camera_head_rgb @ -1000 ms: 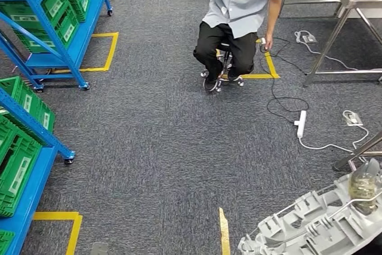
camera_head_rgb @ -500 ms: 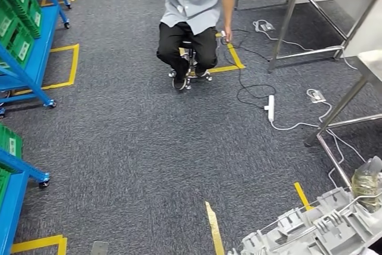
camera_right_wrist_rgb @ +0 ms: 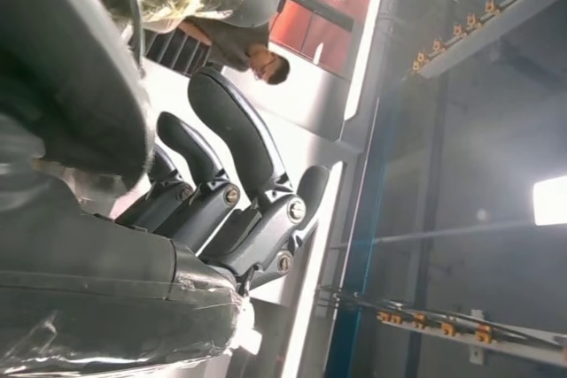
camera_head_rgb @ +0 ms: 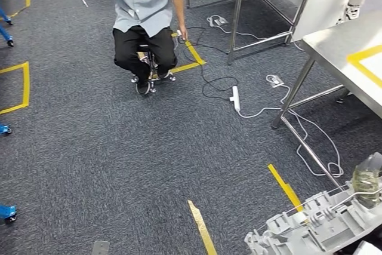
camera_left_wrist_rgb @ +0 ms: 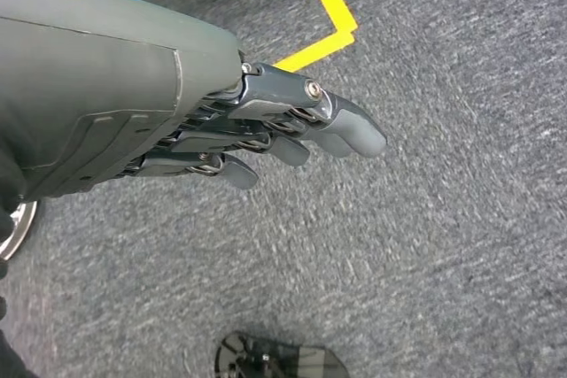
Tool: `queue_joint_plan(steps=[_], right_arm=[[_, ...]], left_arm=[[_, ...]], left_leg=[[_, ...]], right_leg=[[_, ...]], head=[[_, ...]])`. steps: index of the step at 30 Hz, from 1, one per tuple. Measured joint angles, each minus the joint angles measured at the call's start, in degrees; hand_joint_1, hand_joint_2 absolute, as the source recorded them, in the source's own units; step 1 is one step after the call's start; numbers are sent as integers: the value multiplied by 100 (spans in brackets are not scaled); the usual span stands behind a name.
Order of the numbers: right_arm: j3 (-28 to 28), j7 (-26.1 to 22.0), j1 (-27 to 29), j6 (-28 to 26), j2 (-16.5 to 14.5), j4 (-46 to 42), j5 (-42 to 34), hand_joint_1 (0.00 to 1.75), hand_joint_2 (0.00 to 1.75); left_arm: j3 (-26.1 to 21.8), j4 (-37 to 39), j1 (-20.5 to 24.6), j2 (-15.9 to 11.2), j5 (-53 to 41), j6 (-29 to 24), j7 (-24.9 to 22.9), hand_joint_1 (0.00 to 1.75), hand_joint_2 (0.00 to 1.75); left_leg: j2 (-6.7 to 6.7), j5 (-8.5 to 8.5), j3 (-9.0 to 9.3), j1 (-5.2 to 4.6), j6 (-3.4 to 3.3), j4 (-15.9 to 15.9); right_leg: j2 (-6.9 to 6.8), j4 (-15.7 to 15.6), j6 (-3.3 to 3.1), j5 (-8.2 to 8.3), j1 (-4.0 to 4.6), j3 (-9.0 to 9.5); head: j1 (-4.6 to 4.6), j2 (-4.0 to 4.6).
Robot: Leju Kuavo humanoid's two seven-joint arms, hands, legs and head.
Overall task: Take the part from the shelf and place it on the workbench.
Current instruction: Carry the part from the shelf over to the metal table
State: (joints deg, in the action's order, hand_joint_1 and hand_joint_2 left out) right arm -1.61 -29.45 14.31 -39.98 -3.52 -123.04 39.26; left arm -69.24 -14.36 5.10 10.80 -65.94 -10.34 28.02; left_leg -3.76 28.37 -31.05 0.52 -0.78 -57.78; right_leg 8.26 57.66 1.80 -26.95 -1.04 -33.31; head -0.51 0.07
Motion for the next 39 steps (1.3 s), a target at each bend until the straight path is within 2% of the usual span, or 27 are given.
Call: queue_joint_plan(steps=[1, 2, 4, 5, 6, 7, 8, 9, 11, 13, 15, 16, 18, 20, 21, 22, 23, 25, 26, 28, 29, 31, 33, 35, 37, 38, 39], right_arm=[[2, 0, 5, -1, 0, 1, 0, 175, 175], [4, 0, -3, -1, 0, 2, 0, 175, 175], [7, 1, -21, -2, 0, 8, -1, 175, 175], [6, 2, -28, -2, 0, 15, -2, 175, 175], [5, 3, -26, -2, 0, 23, -2, 175, 175], [5, 4, -22, -2, 0, 30, -2, 175, 175], [6, 5, -22, -2, 0, 36, -1, 175, 175], [6, 6, -22, -2, 0, 38, 0, 175, 175], [4, 10, -30, -1, 0, 38, 3, 175, 175], [2, 17, -35, 0, 0, 37, 4, 175, 175], [5, 19, -27, -1, 4, 37, 8, 175, 175], [8, 17, -22, -1, 7, 36, 10, 175, 175], [12, 14, -31, -1, 9, 36, 14, 175, 175], [15, 15, -42, 1, 9, 38, 16, 175, 175], [15, 16, -43, 1, 10, 43, 16, 175, 175], [16, 19, -43, 1, 10, 49, 18, 175, 175], [16, 26, -43, 1, 11, 55, 20, 175, 175], [16, 42, -44, 1, 11, 65, 25, 175, 175], [16, 56, -47, 1, 11, 68, 28, 175, 175], [14, 84, -55, 1, 11, 76, 36, 175, 175], [13, 100, -52, 1, 11, 79, 42, 175, 175], [13, 119, -32, -1, 11, 79, 57, 175, 175], [13, 132, -25, -2, 13, 73, 68, 175, 175], [7, 145, -24, -2, 13, 72, 72, 175, 175], [-3, 157, -9, -2, 13, 79, 72, 175, 175], [-5, 160, -2, -1, 13, 82, 72, 175, 175], [-7, 160, 1, -1, 13, 84, 72, 175, 175]], left_arm=[[0, 0, 8, 1, -1, 0, 2, 0, 175], [0, 0, 11, 2, -1, 0, 4, 0, 175], [0, 0, 2, 2, -1, 0, 8, 0, 175], [0, 0, -9, 2, 0, 0, 9, 0, 175], [0, 0, -19, 2, -1, 1, 9, 0, 175], [0, 0, -22, 3, -1, 4, 10, 0, 175], [0, 0, -20, 4, -2, 8, 13, 0, 175], [0, 0, -15, 7, -2, 13, 17, 0, 175], [0, 0, -6, 9, -3, 20, 25, 0, 175], [0, 0, -4, 7, -3, 22, 27, 0, 175], [0, 0, 3, 7, -3, 22, 28, 0, 175], [0, 0, 11, 7, -3, 22, 29, 0, 175], [0, 0, 18, 7, -3, 25, 34, 0, 175], [1, 0, 4, 6, -4, 39, 46, 0, 175], [2, 0, -7, 6, -4, 49, 52, 0, 175], [2, 0, -17, 6, -6, 61, 58, 0, 175], [2, 0, -21, 6, -8, 73, 66, 0, 175], [2, 0, -19, 3, -12, 92, 84, 0, 175], [2, 0, -17, -5, -13, 97, 93, 0, 175], [3, 0, -18, -21, -16, 99, 102, 0, 175], [4, 0, -17, -26, -19, 99, 104, 0, 175], [7, 1, -9, -16, -26, 110, 109, 0, 175], [9, 2, -6, -11, -39, 132, 126, 0, 175], [10, 3, -25, -11, -54, 161, 144, 0, 175], [11, 6, -52, -9, -62, 187, 152, 0, 175], [12, 8, -58, -9, -63, 193, 156, 0, 175], [15, 8, -57, -7, -64, 197, 161, 0, 175]], left_leg=[[71, -21, 2, 6, -20, 25], [148, -40, 7, 11, -44, 54], [317, -58, 9, 3, -79, 83], [403, -56, 5, -7, -88, 83], [492, -54, 2, -14, -91, 82], [577, -50, 1, -17, -91, 82], [659, -46, 4, -17, -88, 81], [733, -39, 13, -16, -80, 81], [856, -11, 40, -34, -40, 70], [951, 12, 59, -69, 10, 51], [1054, 18, 69, -76, 55, 43], [1018, 48, 68, -63, 87, 22], [760, 269, -38, -34, 144, -254], [492, 645, -343, -20, 163, -942], [452, 782, -512, -20, 159, -1299], [437, 823, -626, -21, 148, -1525], [426, 745, -651, -24, 126, -1553], [313, 334, -424, -35, 50, -1016], [158, 144, -257, -40, -3, -643], [-90, -27, -30, -49, -65, -114], [-127, -17, 4, -55, -77, -30], [1, -35, 25, -47, -80, 54], [158, -85, 48, -21, -99, 143], [324, -100, 57, -22, -114, 178], [497, -89, 55, -30, -114, 171], [578, -80, 56, -30, -110, 167], [654, -69, 59, -27, -97, 160]], right_leg=[[-51, 21, 30, -15, 1, -41], [-193, 132, 53, -94, 10, -112], [-588, 720, 85, -434, 27, -396], [-709, 1127, 103, -626, 29, -583], [-756, 1463, 118, -748, 27, -737], [-776, 1631, 130, -771, 26, -810], [-801, 1557, 138, -678, 26, -760], [-853, 1258, 140, -503, 26, -591], [-1103, 430, 120, -184, 43, -118], [-1243, 22, 47, -93, 72, 112], [-1130, 4, -45, -82, 90, 94], [-1066, 1, -82, -66, 84, 83], [-940, -14, -159, -33, 62, 71], [-810, -16, -205, -15, 58, 55], [-732, -15, -217, -10, 65, 48], [-652, -14, -224, -4, 76, 45], [-567, -13, -229, 1, 88, 44], [-407, -11, -228, 10, 102, 50], [-334, -7, -220, 17, 107, 48], [-197, 7, -181, 37, 95, 12], [-132, 7, -149, 53, 83, -15], [-48, 1, -80, 78, 67, -77], [-282, 199, -25, -62, 89, -211], [-641, 811, 24, -403, 90, -503], [-764, 1379, 77, -623, 56, -758], [-784, 1429, 101, -598, 40, -769], [-813, 1249, 120, -470, 22, -659]], head=[[4, 0], [14, 0], [34, 0], [43, 0], [43, 0], [43, 0], [45, 0], [45, 0], [46, 0], [39, 0], [35, 0], [33, 0], [18, 0], [5, 0], [4, 0], [3, 0], [4, 0], [4, 0], [7, 0], [2, 0], [0, 0], [-6, 0], [30, 0], [76, 0], [90, 0], [91, 0], [93, 0]])
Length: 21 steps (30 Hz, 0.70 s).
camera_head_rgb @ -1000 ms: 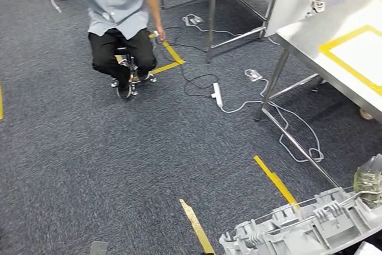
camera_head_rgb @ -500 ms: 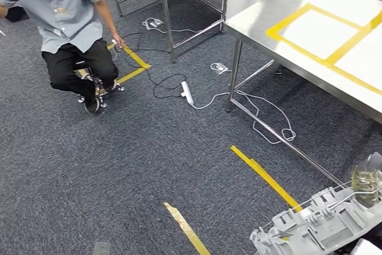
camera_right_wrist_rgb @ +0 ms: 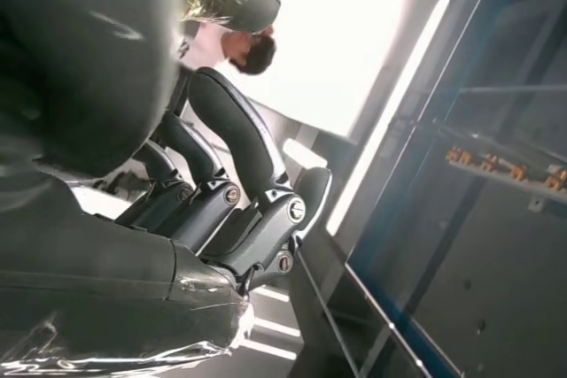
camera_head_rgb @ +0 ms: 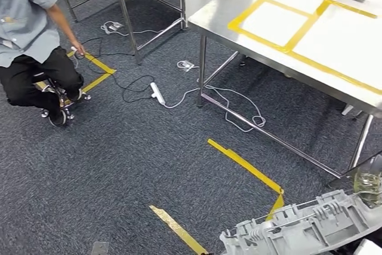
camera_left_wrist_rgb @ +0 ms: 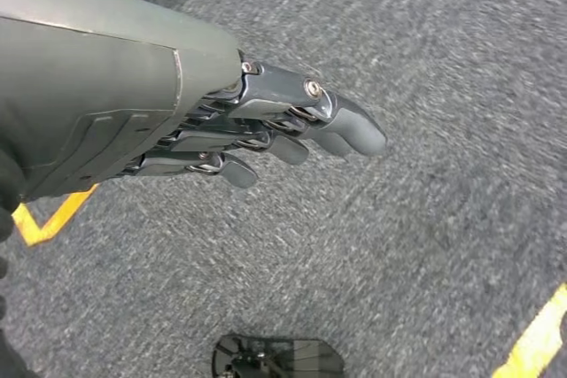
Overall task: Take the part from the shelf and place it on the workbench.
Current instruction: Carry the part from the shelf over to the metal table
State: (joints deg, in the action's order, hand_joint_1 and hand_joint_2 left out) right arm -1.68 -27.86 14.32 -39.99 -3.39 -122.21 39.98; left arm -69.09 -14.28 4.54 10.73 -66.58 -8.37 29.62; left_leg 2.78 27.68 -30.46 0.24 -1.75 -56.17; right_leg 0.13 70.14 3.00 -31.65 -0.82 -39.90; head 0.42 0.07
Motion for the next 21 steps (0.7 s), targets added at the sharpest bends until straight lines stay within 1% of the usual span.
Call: queue_joint_plan(steps=[1, 2, 3, 4, 5, 7, 8, 9, 10, 11, 12, 13, 14, 15, 16, 17, 18, 19, 20, 21], right_arm=[[-1, -1, 2, 1, 0, 1, 0, 175, 175], [-2, -2, 4, 1, 0, 1, 0, 175, 175], [-4, -4, 6, 1, 0, 0, -1, 175, 175], [-7, -8, 9, 1, 0, -2, -3, 175, 175], [-8, -15, 21, 1, 1, -4, -7, 175, 175], [-5, -34, 63, -1, 5, -11, -17, 175, 175], [-4, -43, 82, -1, 8, -15, -20, 175, 175], [-4, -49, 90, -1, 9, -19, -22, 175, 175], [-8, -50, 91, -1, 9, -22, -23, 175, 175], [-13, -52, 91, -1, 9, -25, -23, 175, 175], [-16, -52, 91, -1, 9, -26, -24, 175, 175], [-20, -52, 95, -1, 9, -26, -24, 175, 175], [-21, -52, 98, -1, 9, -26, -24, 175, 175], [-20, -51, 100, -1, 9, -26, -24, 175, 175], [-20, -52, 101, -1, 9, -26, -25, 175, 175], [-20, -52, 101, -1, 9, -26, -25, 175, 175], [-20, -54, 101, -1, 9, -26, -26, 175, 175], [-20, -56, 104, 0, 9, -26, -28, 175, 175], [-20, -58, 112, 0, 9, -27, -31, 175, 175], [-19, -62, 130, 0, 9, -29, -35, 175, 175]], left_arm=[[4, 1, 5, 3, -1, 4, 7, 0, 175], [8, 1, 10, 3, -2, 8, 14, 0, 175], [11, 1, 14, 4, -4, 11, 22, 0, 175], [13, 1, 15, 3, -6, 14, 31, 0, 175], [15, 1, 15, 2, -10, 16, 38, 0, 175], [22, 1, 21, 5, -16, 20, 49, 0, 175], [27, 1, 28, 6, -18, 21, 51, 0, 175], [33, 1, 33, 7, -19, 21, 53, 0, 175], [40, 1, 34, 7, -19, 21, 54, 0, 175], [49, 1, 29, 6, -20, 21, 55, 0, 175], [56, 1, 16, 5, -20, 21, 55, 0, 175], [62, 1, 2, 5, -20, 21, 55, 0, 175], [67, 1, -9, 5, -20, 21, 56, 0, 175], [71, 1, -15, 5, -20, 21, 56, 0, 175], [75, 1, -17, 5, -20, 21, 55, 0, 175], [78, 1, -16, 4, -21, 23, 56, 0, 175], [80, 1, -17, -6, -23, 25, 56, 0, 175], [82, 2, -18, -13, -28, 27, 56, 0, 175], [85, 2, -16, -18, -34, 29, 57, 0, 175], [90, 3, -11, -22, -39, 29, 58, 0, 175]], left_leg=[[69, 14, 8, 4, 18, -9], [130, 30, 18, 0, 44, -18], [183, 50, 28, -10, 76, -35], [225, 66, 37, -22, 105, -47], [265, 75, 46, -34, 133, -55], [332, 90, 65, -25, 187, -59], [277, 126, 65, -11, 221, -85], [164, 219, 31, 4, 250, -188], [20, 374, -59, 17, 273, -409], [-122, 572, -208, 24, 285, -754], [-192, 766, -392, 26, 286, -1157], [-215, 893, -557, 26, 283, -1503], [-222, 908, -659, 24, 273, -1696], [-232, 800, -661, 22, 251, -1667], [-265, 600, -569, 19, 219, -1437], [-360, 360, -416, 13, 171, -1075], [-505, 171, -260, 12, 115, -710], [-632, 63, -135, 12, 76, -413], [-724, 27, -64, 11, 53, -235], [-742, 44, -40, 9, 45, -169]], right_leg=[[-63, -349, 16, 182, -15, 204], [-170, -723, 15, 303, -10, 416], [-262, -1046, -4, 399, -5, 602], [-320, -1219, -39, 425, 7, 706], [-331, -1261, -85, 402, 23, 731], [-223, -1258, -172, 423, 25, 725], [-173, -1264, -207, 433, 19, 721], [-122, -1273, -244, 447, 11, 719], [-70, -1282, -277, 461, 0, 721], [-12, -1283, -301, 467, 0, 715], [54, -1282, -320, 471, 5, 710], [126, -1281, -331, 474, 12, 707], [204, -1280, -337, 477, 21, 707], [284, -1279, -338, 479, 29, 710], [364, -1278, -337, 481, 37, 717], [444, -1278, -333, 485, 41, 722], [515, -1269, -322, 487, 52, 721], [586, -1259, -306, 492, 54, 707], [650, -1251, -281, 501, 49, 682], [711, -1250, -248, 516, 42, 654]], head=[[0, 0], [1, 0], [0, 0], [-4, 0], [-7, 0], [-12, 0], [-16, 0], [-25, 0], [-34, 0], [-42, 0], [-44, 0], [-42, 0], [-43, 0], [-42, 0], [-42, 0], [-43, 0], [-39, 0], [-43, 0], [-45, 0], [-48, 0]])
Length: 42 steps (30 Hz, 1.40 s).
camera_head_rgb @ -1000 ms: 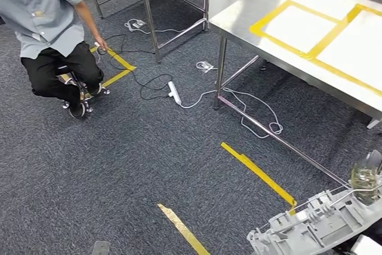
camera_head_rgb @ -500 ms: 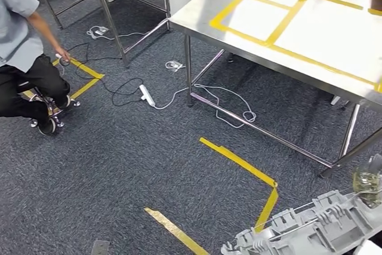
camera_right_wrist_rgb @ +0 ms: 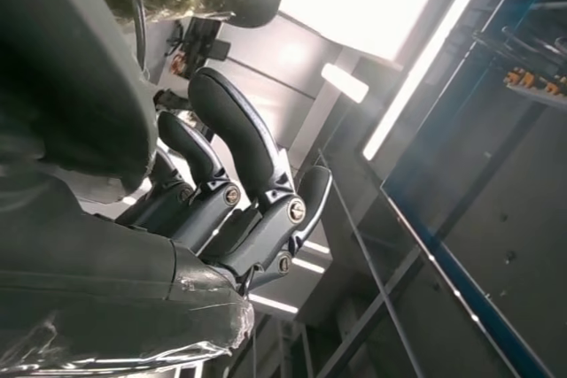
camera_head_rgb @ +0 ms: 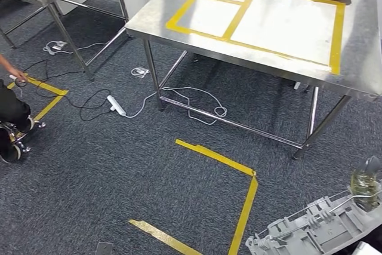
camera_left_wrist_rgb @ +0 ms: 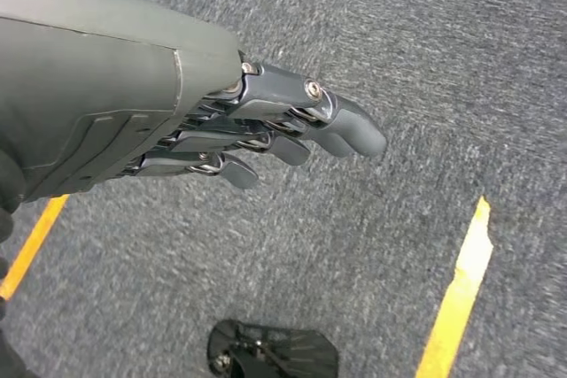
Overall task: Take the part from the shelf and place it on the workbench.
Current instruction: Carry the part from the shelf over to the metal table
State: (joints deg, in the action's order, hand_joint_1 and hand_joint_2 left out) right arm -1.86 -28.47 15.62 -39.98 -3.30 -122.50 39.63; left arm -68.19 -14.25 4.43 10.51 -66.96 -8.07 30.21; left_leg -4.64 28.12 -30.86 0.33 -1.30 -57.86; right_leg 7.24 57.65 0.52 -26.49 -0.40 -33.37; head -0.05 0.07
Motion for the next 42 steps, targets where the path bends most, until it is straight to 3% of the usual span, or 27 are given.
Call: queue_joint_plan(steps=[1, 2, 4, 6, 8, 9, 10, 12, 14, 15, 17, 19, 21, 23, 24, 25, 26, 28, 30, 32, 33, 35, 37, 39, 40, 42], right_arm=[[1, -3, 21, -1, 0, -4, -3, 175, 175], [2, -5, 44, -1, 0, -11, -4, 175, 175], [3, -8, 49, -2, 1, -28, -5, 175, 175], [-1, -8, 42, -2, 1, -36, -7, 175, 175], [-3, -7, 54, -2, 1, -34, -8, 175, 175], [-2, -7, 58, -2, 1, -34, -8, 175, 175], [-2, -7, 58, -2, 1, -34, -9, 175, 175], [-2, -8, 53, -2, 0, -34, -9, 175, 175], [-2, -7, 49, -2, 0, -34, -10, 175, 175], [-1, -7, 53, -2, 1, -34, -10, 175, 175], [7, -10, 66, -2, 5, -35, -10, 175, 175], [11, -15, 68, -2, 8, -38, -8, 175, 175], [12, -16, 61, -2, 8, -39, -7, 175, 175], [13, -16, 59, -2, 8, -38, -7, 175, 175], [15, -16, 61, -2, 9, -37, -6, 175, 175], [17, -16, 61, -1, 8, -37, -6, 175, 175], [19, -16, 62, -1, 8, -36, -6, 175, 175], [20, -16, 58, -1, 8, -37, -7, 175, 175], [19, -15, 56, -1, 9, -37, -7, 175, 175], [19, -13, 70, -1, 9, -37, -7, 175, 175], [20, -13, 82, -2, 9, -39, -7, 175, 175], [16, 25, 74, 62, 12, -49, -60, 175, 175], [-37, 176, 46, 334, 42, -48, -261, 175, 175], [-129, 358, 30, 620, 92, 2, -416, 175, 175], [-178, 419, 23, 682, 114, 36, -422, 175, 175], [-275, 523, 3, 708, 145, 97, -374, 175, 175]], left_arm=[[9, 0, 7, 7, -6, 0, 2, 0, 175], [17, 0, 17, 11, -9, -1, 3, 0, 175], [27, 0, 20, 17, -11, -1, 8, 0, 175], [28, 1, 5, 20, -12, 3, 11, 0, 175], [28, 2, -8, 22, -14, 5, 11, 0, 175], [28, 2, -7, 24, -14, 5, 11, 0, 175], [29, 2, -3, 27, -14, 6, 11, 0, 175], [30, 2, 5, 32, -14, 7, 11, 0, 175], [30, 3, 10, 30, -14, 7, 11, 0, 175], [30, 3, 12, 27, -14, 7, 11, 0, 175], [31, 3, 23, 26, -14, 7, 11, 0, 175], [32, 3, 36, 27, -14, 7, 11, 0, 175], [32, 3, 30, 26, -14, 6, 11, 0, 175], [32, 4, 4, 27, -14, 6, 11, 0, 175], [32, 4, -5, 27, -14, 6, 11, 0, 175], [33, 4, -11, 28, -14, 6, 11, 0, 175], [33, 4, -11, 28, -14, 5, 11, 0, 175], [33, 4, -8, 15, -14, 4, 11, 0, 175], [33, 4, -5, 2, -14, 3, 11, 0, 175], [34, 4, 4, 5, -14, 2, 11, 0, 175], [34, 4, 12, 10, -14, 2, 11, 0, 175], [34, 4, 17, 20, -12, 35, 20, 0, 175], [34, 4, -2, 15, -1, 189, 61, 0, 175], [33, 4, -21, 5, 17, 349, 110, 0, 175], [32, 4, -22, 1, 23, 380, 123, 0, 175], [33, 4, -16, -4, 25, 386, 131, 0, 175]], left_leg=[[52, 3, 12, 2, 5, 44], [123, -15, 22, 11, 3, 78], [278, -59, 46, 34, -18, 157], [449, -68, 52, 31, -34, 179], [626, -59, 51, 25, -33, 175], [704, -52, 54, 26, -28, 174], [777, -42, 62, 29, -16, 171], [899, -7, 90, 25, 29, 156], [994, 37, 112, -8, 93, 119], [1037, 50, 117, -25, 119, 105], [1114, 73, 131, -21, 166, 90], [951, 237, 78, 8, 220, -86], [652, 607, -177, 25, 248, -693], [534, 914, -524, 24, 242, -1438], [520, 915, -613, 22, 227, -1602], [507, 793, -605, 19, 199, -1549], [474, 580, -498, 15, 161, -1282], [226, 148, -171, 6, 41, -510], [8, 26, 13, -4, -30, -65], [53, 39, 39, -16, -28, 23], [127, 13, 50, -7, -27, 62], [269, -41, 74, 21, -39, 152], [401, -56, 77, 24, -52, 181], [522, -54, 67, 19, -50, 176], [563, -53, 63, 19, -46, 174], [604, -44, 67, 23, -22, 161]], right_leg=[[66, -11, 37, 18, -10, -31], [49, -2, 72, 16, -11, -65], [-222, 238, 123, -144, 7, -213], [-569, 927, 165, -508, 3, -541], [-670, 1555, 209, -730, -25, -835], [-686, 1599, 227, -692, -39, -850], [-718, 1413, 241, -556, -53, -745], [-926, 627, 262, -221, -60, -306], [-1094, 84, 207, -78, -43, 7], [-1104, 25, 163, -91, -28, 40], [-976, 34, 67, -76, -27, 22], [-861, 25, -10, -53, -40, 11], [-745, 19, -64, -36, -45, 2], [-602, 21, -91, -27, -29, -6], [-524, 23, -97, -23, -17, -6], [-437, 24, -101, -19, -4, -4], [-356, 24, -101, -15, 9, 1], [-206, 32, -90, -3, 31, 2], [-82, 43, -45, 18, 18, -38], [42, 30, 32, 56, -12, -92], [20, 43, 65, 53, -14, -128], [-238, 307, 118, -125, 3, -288], [-564, 969, 164, -494, -8, -599], [-671, 1518, 215, -699, -42, -826], [-692, 1525, 234, -656, -60, -799], [-731, 907, 254, -337, -92, -403]], head=[[-6, 0], [-3, 0], [28, 0], [58, 0], [61, 0], [63, 0], [62, 0], [66, 0], [58, 0], [56, 0], [53, 0], [40, 0], [22, 0], [22, 0], [23, 0], [25, 0], [23, 0], [29, 0], [28, 0], [22, 0], [26, 0], [64, 0], [97, 0], [99, 0], [99, 0], [100, 0]])
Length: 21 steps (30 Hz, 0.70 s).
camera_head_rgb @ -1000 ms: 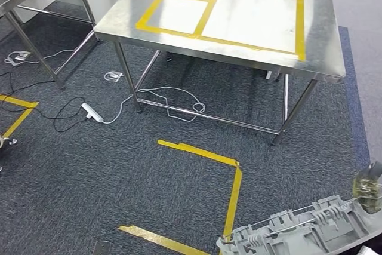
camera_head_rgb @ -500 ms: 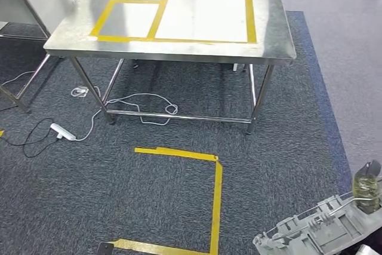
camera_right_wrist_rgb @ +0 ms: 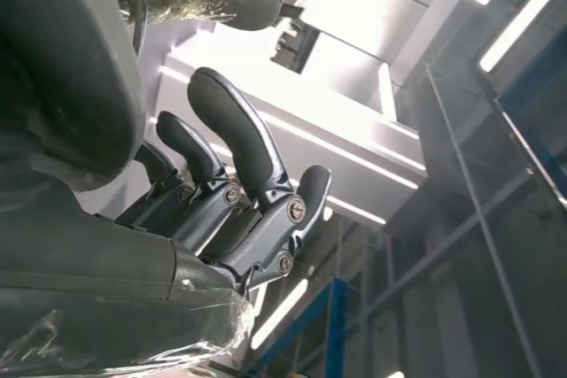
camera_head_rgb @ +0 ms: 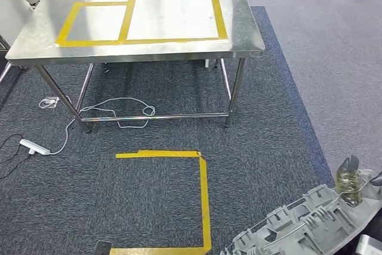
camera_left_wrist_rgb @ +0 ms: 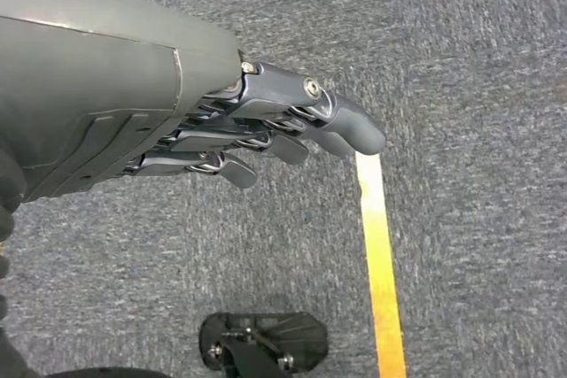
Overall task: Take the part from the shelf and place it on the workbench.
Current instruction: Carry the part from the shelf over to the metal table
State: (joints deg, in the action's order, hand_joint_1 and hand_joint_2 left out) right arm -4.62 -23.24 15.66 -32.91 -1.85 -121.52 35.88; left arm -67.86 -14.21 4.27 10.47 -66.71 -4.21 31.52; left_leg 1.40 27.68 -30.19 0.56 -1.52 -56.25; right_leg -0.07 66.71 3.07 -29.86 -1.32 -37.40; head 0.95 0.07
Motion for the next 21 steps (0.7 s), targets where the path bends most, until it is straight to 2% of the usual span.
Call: queue_joint_plan(steps=[2, 3, 6, 7, 9, 11, 12, 13, 14, 16, 17, 19, 21], right_arm=[[-89, 74, -30, -2, 16, 35, 47, 175, 175], [-129, 92, -41, -4, 19, 50, 69, 175, 175], [-217, 107, -47, -7, 36, 84, 109, 175, 175], [-235, 108, -50, -8, 42, 90, 116, 175, 175], [-268, 119, -60, -2, 44, 99, 113, 175, 175], [-298, 145, -65, 9, 49, 115, 75, 175, 175], [-314, 160, -65, 13, 52, 123, 48, 175, 175], [-329, 166, -66, 9, 55, 129, 27, 175, 175], [-344, 168, -67, 4, 57, 134, 15, 175, 175], [-373, 158, -74, -13, 57, 137, 8, 175, 175], [-384, 149, -79, -24, 58, 138, 8, 175, 175], [-400, 122, -89, -51, 59, 140, 7, 175, 175], [-417, 84, -96, -68, 66, 143, -17, 175, 175]], left_arm=[[0, 0, 2, -5, -1, -13, 1, 0, 175], [-1, 0, 1, -9, -2, -18, 1, 0, 175], [-1, 0, -1, -18, -3, -24, 2, 0, 175], [0, 0, 1, -21, -3, -26, 2, 0, 175], [0, 0, 1, -25, -4, -29, 2, 0, 175], [-1, 0, -11, -24, -7, -26, 2, 0, 175], [-1, 0, -19, -23, -11, -21, 3, 0, 175], [-1, 0, -26, -23, -16, -13, 7, 0, 175], [-1, 0, -29, -25, -23, -4, 12, 0, 175], [0, 0, -29, -37, -34, 5, 27, 0, 175], [1, 0, -27, -46, -40, 8, 32, 0, 175], [1, 0, -19, -62, -50, 13, 42, 0, 175], [1, 0, -17, -61, -58, 23, 48, 0, 175]], left_leg=[[8, 16, -5, -19, 57, -31], [8, 19, -14, -30, 90, -45], [7, 22, -26, -25, 186, -60], [-10, 77, -45, -16, 216, -117], [-53, 360, -231, -2, 263, -547], [-76, 713, -588, 1, 286, -1306], [-78, 790, -726, 1, 288, -1587], [-80, 755, -785, 1, 284, -1687], [-82, 609, -744, 0, 269, -1570], [-102, 180, -450, -8, 205, -893], [-117, 32, -298, -13, 171, -542], [-142, -38, -153, -27, 131, -172], [-139, -24, -143, -26, 106, -106]], right_leg=[[-42, -703, -27, 189, 3, 430], [-51, -869, -57, 205, 11, 530], [-34, -911, -173, 203, 25, 542], [-30, -921, -213, 212, 19, 546], [-25, -945, -287, 229, 4, 553], [-13, -944, -325, 227, 15, 545], [-2, -942, -331, 225, 22, 545], [12, -940, -334, 223, 28, 548], [29, -938, -334, 222, 34, 554], [58, -936, -327, 217, 44, 571], [72, -926, -313, 210, 58, 569], [86, -910, -264, 210, 73, 537], [87, -913, -196, 217, 67, 509]], head=[[-2, 0], [-6, 0], [-11, 0], [-16, 0], [-33, 0], [-44, 0], [-44, 0], [-44, 0], [-45, 0], [-45, 0], [-43, 0], [-39, 0], [-39, 0]])
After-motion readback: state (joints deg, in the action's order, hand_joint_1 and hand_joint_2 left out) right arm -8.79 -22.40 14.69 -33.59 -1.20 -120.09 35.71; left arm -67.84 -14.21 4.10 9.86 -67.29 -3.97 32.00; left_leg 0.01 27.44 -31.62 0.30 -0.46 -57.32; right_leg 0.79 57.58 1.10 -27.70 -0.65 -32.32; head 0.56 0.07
